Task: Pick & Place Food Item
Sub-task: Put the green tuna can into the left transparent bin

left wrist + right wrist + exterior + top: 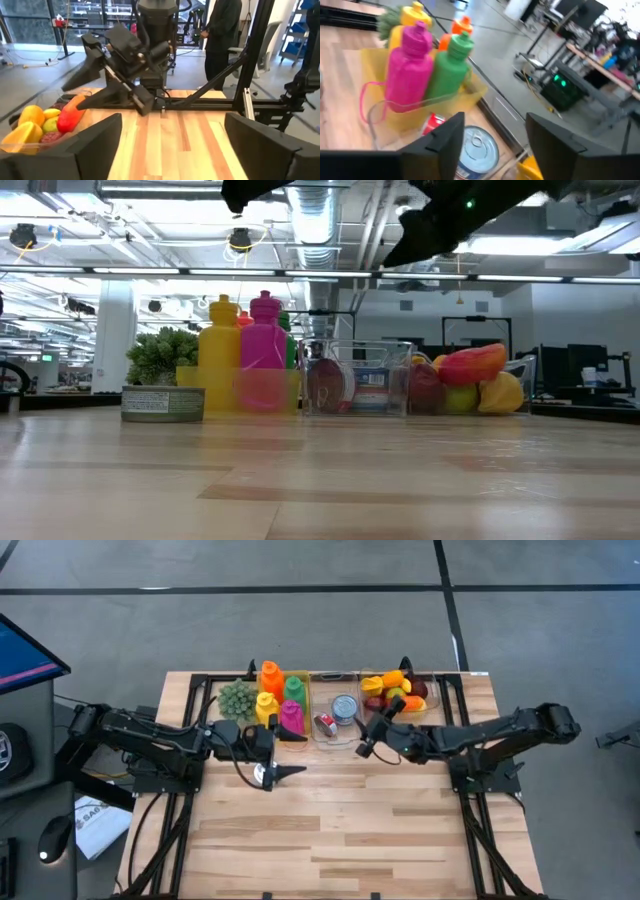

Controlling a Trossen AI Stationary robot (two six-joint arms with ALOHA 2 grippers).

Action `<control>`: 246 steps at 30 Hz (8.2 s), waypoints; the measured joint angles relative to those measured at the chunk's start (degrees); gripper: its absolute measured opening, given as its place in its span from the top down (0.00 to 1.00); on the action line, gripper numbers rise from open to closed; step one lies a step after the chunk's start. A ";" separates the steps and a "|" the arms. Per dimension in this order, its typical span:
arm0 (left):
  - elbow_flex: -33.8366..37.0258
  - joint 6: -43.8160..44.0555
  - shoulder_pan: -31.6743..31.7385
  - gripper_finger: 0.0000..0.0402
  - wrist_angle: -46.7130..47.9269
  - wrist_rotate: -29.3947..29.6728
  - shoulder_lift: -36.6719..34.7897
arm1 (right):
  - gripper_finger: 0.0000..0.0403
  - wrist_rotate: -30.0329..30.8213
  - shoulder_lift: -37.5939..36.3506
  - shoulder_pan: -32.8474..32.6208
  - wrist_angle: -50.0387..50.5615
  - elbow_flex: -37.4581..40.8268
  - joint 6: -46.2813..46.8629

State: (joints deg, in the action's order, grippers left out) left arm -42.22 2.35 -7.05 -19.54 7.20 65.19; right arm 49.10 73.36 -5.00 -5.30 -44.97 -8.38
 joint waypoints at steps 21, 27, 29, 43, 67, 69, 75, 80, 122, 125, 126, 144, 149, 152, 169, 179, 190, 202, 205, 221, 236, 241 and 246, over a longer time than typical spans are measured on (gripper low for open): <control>0.00 -4.04 0.00 0.79 -0.14 1.22 0.00 | 0.94 -24.84 0.00 -5.18 -12.32 0.03 -3.76; 0.00 -4.04 0.00 0.88 -0.14 1.18 0.00 | 0.98 -28.61 0.00 -5.25 -13.77 0.03 -1.95; 0.00 -4.03 0.00 0.91 -0.12 1.14 0.00 | 0.99 -28.61 0.00 -5.31 -13.81 0.03 -1.95; 0.00 -2.92 -0.34 1.00 0.72 1.07 0.00 | 0.99 -35.74 0.00 -5.56 -17.62 0.03 0.77; 4.57 62.93 -6.36 1.00 50.42 27.36 4.67 | 0.99 -35.76 0.00 -5.55 -15.32 0.05 -0.18; 7.83 66.96 -6.66 1.00 47.40 27.01 5.55 | 0.99 -35.76 0.00 -5.55 -14.47 0.05 -0.18; 13.31 74.21 -8.56 1.00 42.22 27.21 4.63 | 0.99 -35.76 0.02 -5.55 -14.06 0.07 -0.16; 13.40 75.43 -8.76 1.00 42.62 25.22 3.80 | 0.99 -35.76 0.02 -5.55 -13.14 0.07 -0.16; 21.63 84.06 -8.97 0.46 41.08 20.70 -0.11 | 0.99 -35.78 0.02 -5.55 -10.86 0.07 0.01; 23.91 86.84 -9.01 0.50 39.84 20.83 -1.49 | 0.99 -35.78 0.02 -5.55 -10.74 0.07 0.02; 24.30 86.85 -9.01 0.52 39.28 20.90 -1.84 | 0.99 -35.78 0.02 -5.55 -10.60 0.07 0.02; 24.68 86.15 -9.05 0.90 39.46 20.77 -3.78 | 0.99 -35.78 0.02 -5.55 -10.15 0.07 -0.16; 24.72 86.03 -9.05 0.95 38.56 20.40 -3.76 | 0.99 -35.78 0.02 -5.55 -10.15 0.07 -0.16; 24.72 85.99 -9.03 0.97 37.31 18.71 -3.74 | 0.99 -35.78 0.02 -5.55 -10.16 0.07 -0.16; 24.85 86.38 -15.43 1.00 20.13 17.42 3.54 | 0.99 -35.78 0.02 -5.55 -10.04 0.07 -0.15; 24.76 86.40 -17.29 0.99 13.63 18.61 7.92 | 0.99 -35.78 0.02 -5.54 -9.98 0.07 -0.16; 24.92 83.48 -17.27 0.82 14.20 18.91 6.19 | 0.99 -35.78 0.02 -5.53 -10.14 0.07 -0.15; 24.92 82.67 -17.27 0.81 14.17 21.90 6.13 | 0.99 -35.78 0.02 -5.54 -10.12 0.07 -0.14; 24.92 81.22 -17.25 0.83 14.20 21.99 6.10 | 0.99 -35.78 0.02 -5.54 -10.12 0.07 -0.14; 24.59 80.17 -17.29 0.92 17.64 21.70 5.92 | 0.99 -35.80 0.02 -5.55 -10.12 0.07 0.40; 26.20 75.07 -17.31 0.99 15.21 27.96 5.52 | 0.99 -35.80 0.02 -5.53 -10.12 0.07 0.45; 26.12 71.47 -17.31 0.98 9.34 26.78 4.76 | 0.99 -35.79 0.02 -5.54 -10.12 0.07 0.45; 26.16 71.38 -17.31 1.00 8.61 25.49 4.76 | 0.99 -35.79 0.02 -5.55 -10.12 0.07 0.45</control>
State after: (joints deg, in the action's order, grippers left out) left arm -16.05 73.72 -24.36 -10.93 32.69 69.95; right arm 13.31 73.38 -10.55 -15.42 -44.91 -7.92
